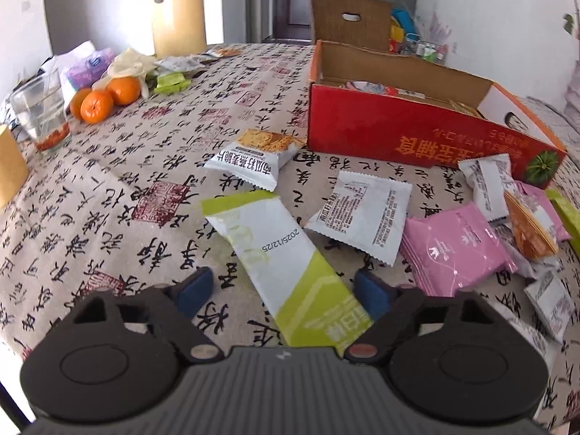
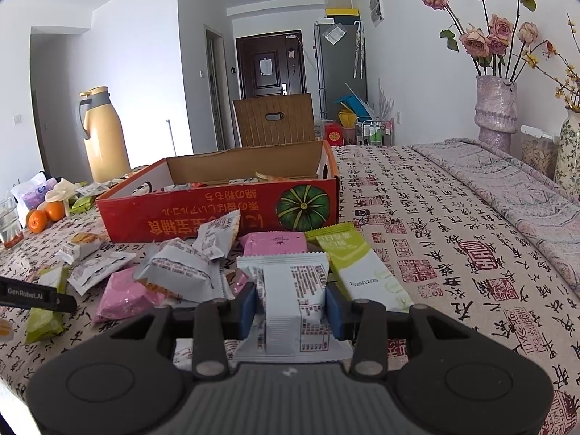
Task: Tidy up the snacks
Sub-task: 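Grasp the green-and-white snack bar with the left tool while the right tool holds its packet, then carry both snacks into the red box and open both tools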
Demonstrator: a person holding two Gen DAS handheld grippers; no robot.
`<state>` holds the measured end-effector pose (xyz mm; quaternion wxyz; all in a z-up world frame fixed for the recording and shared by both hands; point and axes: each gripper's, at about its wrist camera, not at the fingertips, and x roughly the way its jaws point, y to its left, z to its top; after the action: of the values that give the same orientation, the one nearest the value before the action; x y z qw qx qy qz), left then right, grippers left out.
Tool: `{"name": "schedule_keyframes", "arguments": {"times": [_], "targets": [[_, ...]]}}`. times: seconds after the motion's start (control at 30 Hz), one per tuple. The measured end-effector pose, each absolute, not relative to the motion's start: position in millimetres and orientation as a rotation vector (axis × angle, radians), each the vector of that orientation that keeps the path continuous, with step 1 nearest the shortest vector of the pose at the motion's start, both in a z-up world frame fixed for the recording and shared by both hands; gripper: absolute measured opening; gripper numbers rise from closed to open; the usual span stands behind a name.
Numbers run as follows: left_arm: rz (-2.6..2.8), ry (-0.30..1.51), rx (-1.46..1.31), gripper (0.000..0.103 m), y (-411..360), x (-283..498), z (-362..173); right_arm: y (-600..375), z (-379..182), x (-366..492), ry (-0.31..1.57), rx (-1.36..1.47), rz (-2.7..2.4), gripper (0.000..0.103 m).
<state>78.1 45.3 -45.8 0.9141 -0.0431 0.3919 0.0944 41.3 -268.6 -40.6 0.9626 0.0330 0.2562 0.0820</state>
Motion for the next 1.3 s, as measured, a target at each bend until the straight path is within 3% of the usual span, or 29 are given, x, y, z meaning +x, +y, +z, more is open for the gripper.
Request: {"name": "schedule_keyframes", "arguments": {"times": [0.17, 0.27, 1.3], "targets": [[0.163, 0.787, -0.060, 0.048, 50, 74, -43, -266, -40, 39, 0.518, 0.059, 0.169, 0.039], [0.156, 0.776, -0.055, 0.039, 54, 73, -43, -265, -39, 38, 0.517, 0.057, 0.164, 0.039], [0.076, 0.543, -0.020, 0.038, 29, 79, 22, -260, -14, 60, 0.443, 0.052, 0.177, 0.039]]}}
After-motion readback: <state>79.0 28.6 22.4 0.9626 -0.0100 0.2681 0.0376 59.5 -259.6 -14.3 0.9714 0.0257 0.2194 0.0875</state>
